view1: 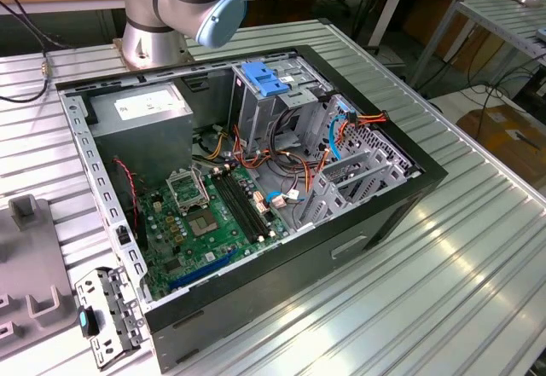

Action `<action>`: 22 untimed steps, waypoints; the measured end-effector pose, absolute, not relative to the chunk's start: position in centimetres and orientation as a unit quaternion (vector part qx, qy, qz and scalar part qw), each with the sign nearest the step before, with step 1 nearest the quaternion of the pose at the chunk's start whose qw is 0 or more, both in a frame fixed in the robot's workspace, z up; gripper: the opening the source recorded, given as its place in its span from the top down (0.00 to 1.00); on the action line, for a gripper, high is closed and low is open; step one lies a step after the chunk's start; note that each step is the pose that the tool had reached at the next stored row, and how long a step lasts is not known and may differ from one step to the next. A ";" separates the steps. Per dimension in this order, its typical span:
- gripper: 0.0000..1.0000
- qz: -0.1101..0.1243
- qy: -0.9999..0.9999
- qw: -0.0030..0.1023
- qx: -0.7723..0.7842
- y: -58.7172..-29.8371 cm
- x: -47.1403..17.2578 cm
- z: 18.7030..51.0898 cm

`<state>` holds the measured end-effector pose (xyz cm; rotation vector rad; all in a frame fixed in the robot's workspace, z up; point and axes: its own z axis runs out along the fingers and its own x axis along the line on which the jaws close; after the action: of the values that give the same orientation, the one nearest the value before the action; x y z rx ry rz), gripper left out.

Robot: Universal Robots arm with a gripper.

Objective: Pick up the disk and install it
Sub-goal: 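Pick up the disk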

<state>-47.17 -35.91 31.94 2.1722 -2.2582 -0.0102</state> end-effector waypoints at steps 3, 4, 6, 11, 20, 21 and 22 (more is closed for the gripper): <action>0.63 -0.003 -0.721 0.004 0.693 -35.9 -47.2 32.8; 0.63 -0.003 -0.721 0.004 0.693 -35.9 -47.2 33.2; 0.63 -0.003 -0.721 0.004 0.693 -35.9 -47.2 33.8; 0.63 -0.003 -0.721 0.004 0.693 -35.9 -47.2 35.0; 0.63 -0.003 -0.721 0.005 0.693 -35.9 -47.2 35.0; 0.63 -0.003 -0.721 0.005 0.693 -35.9 -47.2 35.0; 0.63 -0.003 -0.721 0.005 0.693 -35.9 -47.2 35.0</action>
<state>-47.17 -35.91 34.99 2.1715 -2.2574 -0.0082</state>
